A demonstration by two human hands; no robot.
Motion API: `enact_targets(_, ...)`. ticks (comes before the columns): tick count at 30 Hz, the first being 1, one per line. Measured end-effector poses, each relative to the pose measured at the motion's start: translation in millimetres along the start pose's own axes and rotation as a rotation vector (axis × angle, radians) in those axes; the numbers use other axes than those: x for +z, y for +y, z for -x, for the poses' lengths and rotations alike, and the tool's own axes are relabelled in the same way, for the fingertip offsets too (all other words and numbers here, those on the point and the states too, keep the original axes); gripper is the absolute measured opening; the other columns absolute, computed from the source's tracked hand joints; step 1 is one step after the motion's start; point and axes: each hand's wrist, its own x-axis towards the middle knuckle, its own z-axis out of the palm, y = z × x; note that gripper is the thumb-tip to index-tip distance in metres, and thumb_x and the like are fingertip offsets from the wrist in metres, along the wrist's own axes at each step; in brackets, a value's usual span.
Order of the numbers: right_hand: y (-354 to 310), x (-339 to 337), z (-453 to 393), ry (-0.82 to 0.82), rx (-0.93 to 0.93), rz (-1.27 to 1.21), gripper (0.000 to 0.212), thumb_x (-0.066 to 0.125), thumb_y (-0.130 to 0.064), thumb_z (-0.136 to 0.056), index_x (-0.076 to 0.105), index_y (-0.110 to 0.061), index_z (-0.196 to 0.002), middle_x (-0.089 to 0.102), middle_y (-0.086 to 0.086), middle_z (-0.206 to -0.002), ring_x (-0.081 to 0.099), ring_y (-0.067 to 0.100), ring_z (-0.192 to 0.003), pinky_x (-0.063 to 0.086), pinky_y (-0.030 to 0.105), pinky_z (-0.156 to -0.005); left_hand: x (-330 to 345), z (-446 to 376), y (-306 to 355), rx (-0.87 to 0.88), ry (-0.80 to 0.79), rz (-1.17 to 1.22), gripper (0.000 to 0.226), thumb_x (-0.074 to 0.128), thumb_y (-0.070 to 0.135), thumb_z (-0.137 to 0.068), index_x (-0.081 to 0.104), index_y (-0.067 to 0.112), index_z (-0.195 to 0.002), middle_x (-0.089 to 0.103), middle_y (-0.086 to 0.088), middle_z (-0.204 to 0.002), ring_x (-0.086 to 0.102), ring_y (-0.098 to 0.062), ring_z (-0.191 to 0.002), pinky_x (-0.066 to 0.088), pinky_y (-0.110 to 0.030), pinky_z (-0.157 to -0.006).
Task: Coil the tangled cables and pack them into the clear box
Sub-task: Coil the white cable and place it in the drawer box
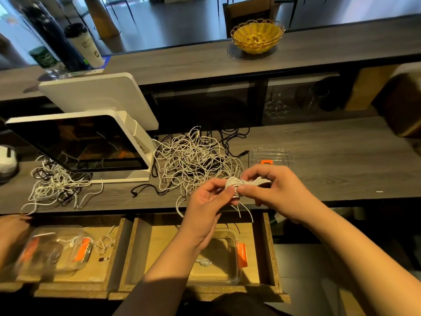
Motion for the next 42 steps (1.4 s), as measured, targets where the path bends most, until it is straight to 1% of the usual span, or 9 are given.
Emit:
enact_targets(5, -2, -4, 0, -0.099, 0.051, -0.149, 0.013, 0.071, -0.015, -0.087, 0.070, -0.011, -0.098, 0.069, -0.006, -0.081, 0.058, 0.006, -0.058, 0.046, 0.017, -0.051, -5, -2, 2, -0.095, -0.132, 0.183, 0.041, 0.099, 0.025, -0.050, 0.078, 0.013, -0.082, 0.072, -0.010, -0.087, 0.068, -0.016, -0.072, 0.058, -0.023, -0.069)
enact_targets(12, 0, -4, -1, -0.166, 0.090, -0.393, 0.028, 0.073, -0.028, -0.084, 0.068, -0.003, -0.095, 0.064, 0.004, -0.077, 0.051, 0.012, -0.053, 0.043, 0.018, -0.050, 2, -4, 8, 0.020, -0.069, 0.080, 0.049, 0.100, 0.039, -0.042, 0.080, 0.016, -0.081, 0.075, -0.009, -0.087, 0.071, -0.017, -0.080, 0.059, -0.027, -0.072)
enact_targets(16, 3, -2, 3, -0.167, 0.113, -0.531, 0.015, 0.068, -0.019, -0.085, 0.068, -0.006, -0.091, 0.062, 0.001, -0.072, 0.047, 0.011, -0.051, 0.040, 0.017, -0.049, 5, -8, 10, 0.057, -0.083, -0.018, 0.040, 0.097, 0.040, -0.052, 0.079, 0.018, -0.081, 0.074, -0.007, -0.087, 0.069, -0.018, -0.083, 0.057, -0.033, -0.084)
enact_targets(20, 4, -3, 2, -0.080, 0.110, -0.358, 0.014, 0.071, -0.018, -0.087, 0.068, -0.004, -0.091, 0.062, 0.003, -0.072, 0.051, 0.013, -0.055, 0.042, 0.021, -0.049, 6, -10, 13, -0.004, -0.005, -0.167, 0.011, 0.083, 0.022, -0.074, 0.073, 0.020, -0.073, 0.069, -0.004, -0.082, 0.061, -0.013, -0.071, 0.053, -0.024, -0.065)
enact_targets(25, 4, 2, 5, 0.069, -0.012, 0.170, 0.013, 0.068, -0.033, -0.082, 0.066, -0.023, -0.091, 0.065, -0.006, -0.083, 0.062, 0.011, -0.076, 0.056, 0.033, -0.069, 0, -13, 19, -0.136, 0.031, -0.623, 0.028, 0.064, 0.033, -0.093, 0.068, 0.016, -0.071, 0.058, 0.006, -0.054, 0.049, -0.006, -0.052, 0.039, -0.016, -0.050)
enact_targets(29, 10, 8, 9, 0.065, -0.040, 0.270, 0.021, 0.063, -0.042, -0.081, 0.065, -0.024, -0.093, 0.065, -0.007, -0.083, 0.062, 0.012, -0.076, 0.055, 0.040, -0.068, -6, -15, 22, -0.193, -0.137, -0.607, 0.026, 0.056, 0.030, -0.099, 0.073, 0.015, -0.087, 0.067, -0.001, -0.065, 0.054, -0.007, -0.056, 0.042, -0.018, -0.053)
enact_targets(32, 17, 12, 11, 0.068, -0.083, 0.373, 0.026, 0.060, -0.046, -0.082, 0.065, -0.023, -0.093, 0.062, -0.012, -0.081, 0.059, 0.006, -0.074, 0.050, 0.022, -0.061, -9, -16, 21, -0.248, -0.244, -0.570, 0.025, 0.053, 0.027, -0.100, 0.071, 0.010, -0.096, 0.070, -0.003, -0.074, 0.057, -0.008, -0.061, 0.045, -0.018, -0.057)
enact_targets(36, 20, 16, 12, 0.100, -0.101, 0.406, 0.029, 0.060, -0.048, -0.082, 0.065, -0.021, -0.092, 0.059, -0.015, -0.078, 0.057, 0.003, -0.077, 0.043, 0.014, -0.062, -9, -17, 17, -0.186, -0.252, -0.701, 0.018, 0.061, 0.028, -0.096, 0.071, 0.013, -0.094, 0.070, 0.005, -0.073, 0.061, -0.005, -0.067, 0.049, -0.018, -0.063)
enact_targets(42, 18, 1, 7, -0.045, -0.004, 0.165, 0.020, 0.075, -0.029, -0.081, 0.064, -0.023, -0.098, 0.064, -0.007, -0.090, 0.061, 0.006, -0.085, 0.052, 0.021, -0.072, -10, -13, 12, -0.066, -0.220, -0.703, 0.017, 0.055, 0.017, -0.101, 0.066, 0.009, -0.090, 0.067, 0.006, -0.069, 0.061, -0.006, -0.069, 0.050, -0.019, -0.070)
